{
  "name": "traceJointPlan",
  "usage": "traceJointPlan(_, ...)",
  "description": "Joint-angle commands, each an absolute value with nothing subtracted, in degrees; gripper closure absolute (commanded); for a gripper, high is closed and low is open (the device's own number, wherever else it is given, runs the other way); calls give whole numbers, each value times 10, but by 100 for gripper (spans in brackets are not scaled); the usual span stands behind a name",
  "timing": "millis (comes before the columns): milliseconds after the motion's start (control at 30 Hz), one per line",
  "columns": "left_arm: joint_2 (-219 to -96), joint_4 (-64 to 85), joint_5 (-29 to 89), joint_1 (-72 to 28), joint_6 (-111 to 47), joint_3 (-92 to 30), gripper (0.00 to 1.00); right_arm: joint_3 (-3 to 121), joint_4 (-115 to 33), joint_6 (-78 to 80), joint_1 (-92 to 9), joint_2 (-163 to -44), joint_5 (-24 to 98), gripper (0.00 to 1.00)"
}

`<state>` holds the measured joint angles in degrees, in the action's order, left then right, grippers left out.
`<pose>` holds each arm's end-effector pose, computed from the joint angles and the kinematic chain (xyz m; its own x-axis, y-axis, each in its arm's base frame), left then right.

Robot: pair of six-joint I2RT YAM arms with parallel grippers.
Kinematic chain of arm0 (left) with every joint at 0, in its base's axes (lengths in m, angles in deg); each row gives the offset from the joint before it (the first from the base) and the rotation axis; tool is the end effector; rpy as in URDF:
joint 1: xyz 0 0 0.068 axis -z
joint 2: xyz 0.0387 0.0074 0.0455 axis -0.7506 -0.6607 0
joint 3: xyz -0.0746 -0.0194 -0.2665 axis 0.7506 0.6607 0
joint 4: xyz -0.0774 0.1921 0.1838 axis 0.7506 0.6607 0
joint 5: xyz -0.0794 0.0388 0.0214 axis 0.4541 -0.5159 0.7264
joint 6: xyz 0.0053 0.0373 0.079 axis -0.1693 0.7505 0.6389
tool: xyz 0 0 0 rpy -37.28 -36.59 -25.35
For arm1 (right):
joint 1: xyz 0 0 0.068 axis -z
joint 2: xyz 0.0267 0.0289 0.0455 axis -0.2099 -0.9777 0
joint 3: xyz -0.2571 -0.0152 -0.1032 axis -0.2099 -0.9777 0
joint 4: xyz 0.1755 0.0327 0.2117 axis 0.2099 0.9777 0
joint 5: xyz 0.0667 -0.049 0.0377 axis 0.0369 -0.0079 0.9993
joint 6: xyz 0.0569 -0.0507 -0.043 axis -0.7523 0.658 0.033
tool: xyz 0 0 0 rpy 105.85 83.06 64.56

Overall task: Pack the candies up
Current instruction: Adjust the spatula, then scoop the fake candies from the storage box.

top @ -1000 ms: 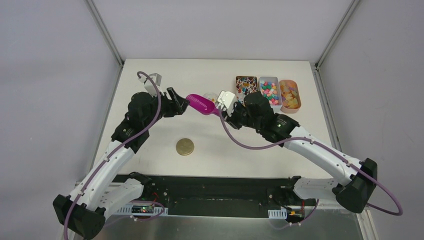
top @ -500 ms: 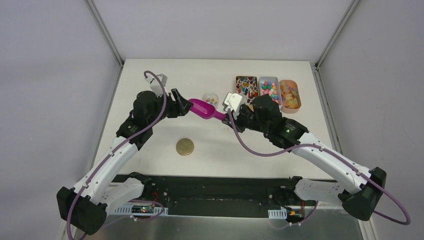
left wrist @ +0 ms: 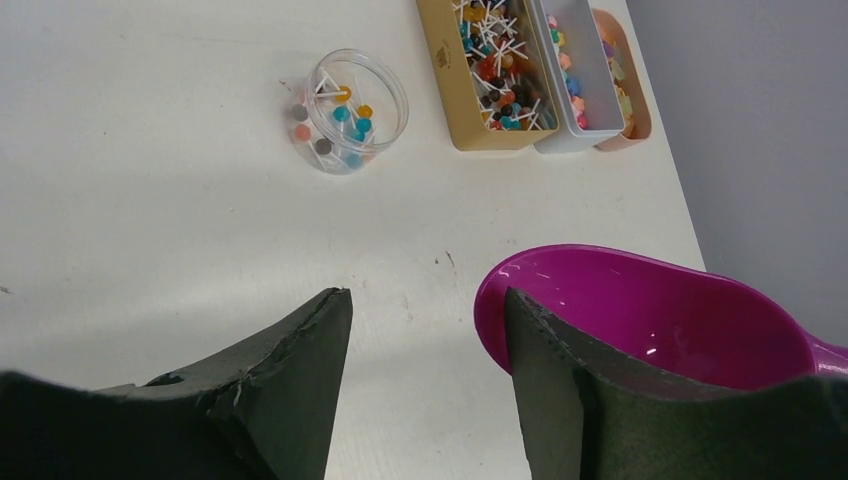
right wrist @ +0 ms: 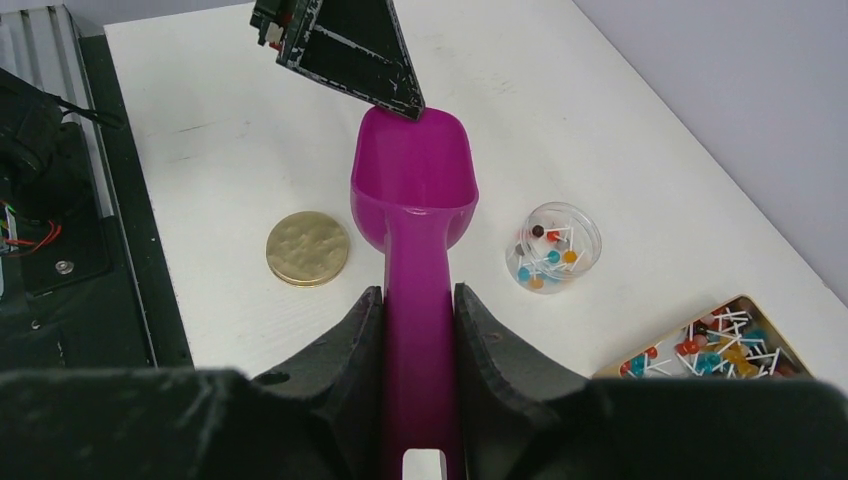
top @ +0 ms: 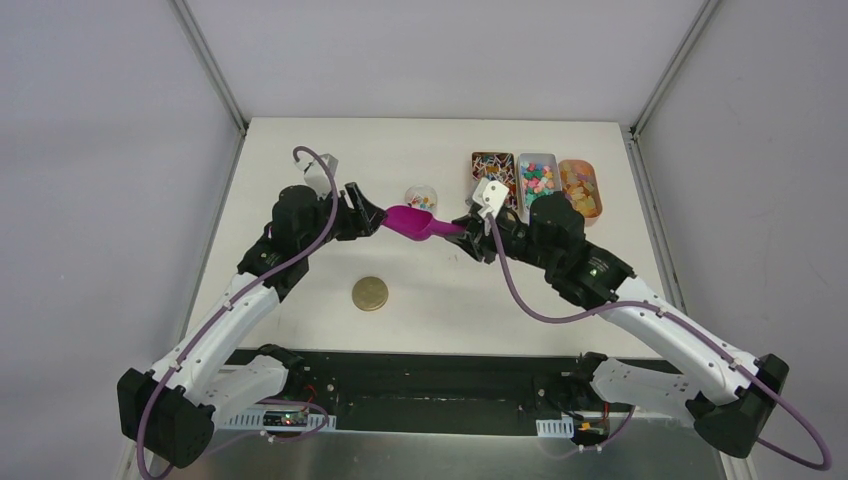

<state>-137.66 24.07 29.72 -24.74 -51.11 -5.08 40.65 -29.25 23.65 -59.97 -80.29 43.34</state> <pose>0.2473 -0.1215 0.3016 -0.5383 -0.3213 -0.7791 0.2845 0.8009 -0.5269 0.1764 0.2234 0.3663 0.1012 -0.2843 -0.9534 -0.8864 0.4093 -0.2162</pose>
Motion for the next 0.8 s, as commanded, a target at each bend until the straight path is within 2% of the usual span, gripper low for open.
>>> traceJointPlan(0, -1370, 235, 302, -251, -501, -53, 39, 432, -341, 225, -584, -806, 403, 100)
traceJointPlan(167, -1350, 255, 266, -251, -462, -74, 21, 480, -251, 226, -553, -840, 331, 100)
traceJointPlan(367, -1314, 268, 227, -251, -386, -86, 8, 496, -201, 206, -507, -863, 220, 100)
traceJointPlan(400, -1310, 272, 224, -251, -374, -88, 2, 508, -183, 195, -496, -874, 194, 100)
traceJointPlan(767, -1246, 273, 145, -251, -307, -40, 1, 613, -62, 148, -435, -994, 78, 100)
